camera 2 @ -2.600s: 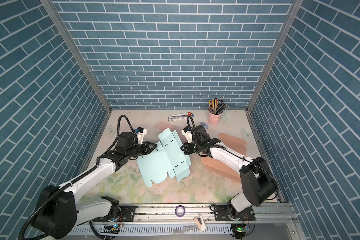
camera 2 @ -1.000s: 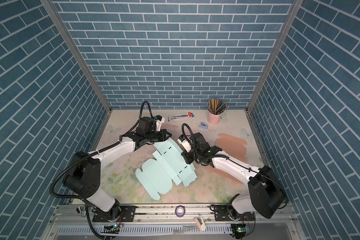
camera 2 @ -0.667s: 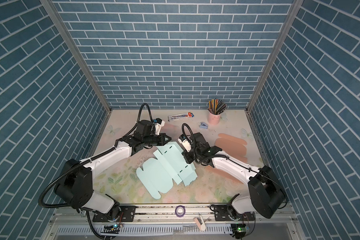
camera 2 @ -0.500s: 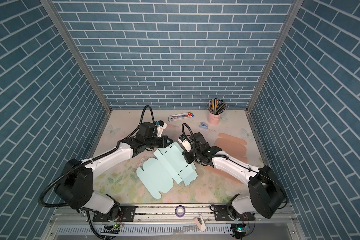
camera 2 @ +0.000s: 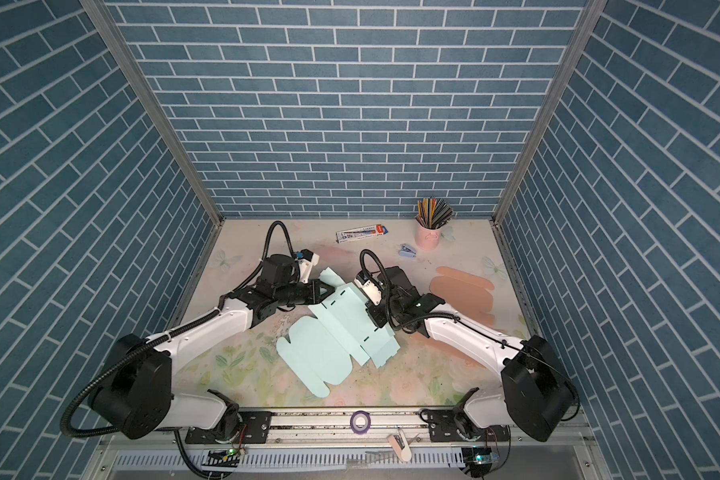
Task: Fold the paper box
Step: 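Fold the blank's side panel upward with the left gripper toward the right gripper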
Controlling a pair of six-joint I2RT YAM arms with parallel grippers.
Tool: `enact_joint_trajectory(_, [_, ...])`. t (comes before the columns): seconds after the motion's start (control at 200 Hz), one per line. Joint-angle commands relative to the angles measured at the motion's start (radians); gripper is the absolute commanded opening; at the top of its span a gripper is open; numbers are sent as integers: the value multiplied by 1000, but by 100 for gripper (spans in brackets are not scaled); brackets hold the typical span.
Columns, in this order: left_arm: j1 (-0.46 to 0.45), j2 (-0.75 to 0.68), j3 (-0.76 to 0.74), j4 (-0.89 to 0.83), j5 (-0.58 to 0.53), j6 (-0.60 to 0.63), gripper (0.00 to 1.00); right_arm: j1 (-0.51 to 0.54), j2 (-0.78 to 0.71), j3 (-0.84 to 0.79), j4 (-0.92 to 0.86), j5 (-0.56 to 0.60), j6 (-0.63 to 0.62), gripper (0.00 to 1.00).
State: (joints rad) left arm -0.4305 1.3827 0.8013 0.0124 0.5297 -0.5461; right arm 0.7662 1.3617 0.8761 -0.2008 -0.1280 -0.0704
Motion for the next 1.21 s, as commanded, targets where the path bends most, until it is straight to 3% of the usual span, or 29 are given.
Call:
enact_joint_trajectory(0.0, [89,-47,-67,23,53,-6,16,10,-17,9,-8,71,-91,0])
enact_joint_trajectory(0.215, [170,-123,-170,23,26,-3,15,13,-16,-4,-10,105,-105,0])
enact_joint_trajectory(0.43, [178,-34,-214,120,29,-32,11,21,-24,-19,17,90,-97,0])
enact_joint_trajectory(0.71, [61,15,-180,142,-9,-37,11,34,-13,-12,25,102,-104,0])
enact_joint_trajectory(1.01, [-85,-31,-207,134,-78,-73,10,36,12,18,26,135,-139,0])
enact_joint_trajectory(1.2, [-98,-45,-207,121,-93,-74,10,53,35,40,35,176,-221,0])
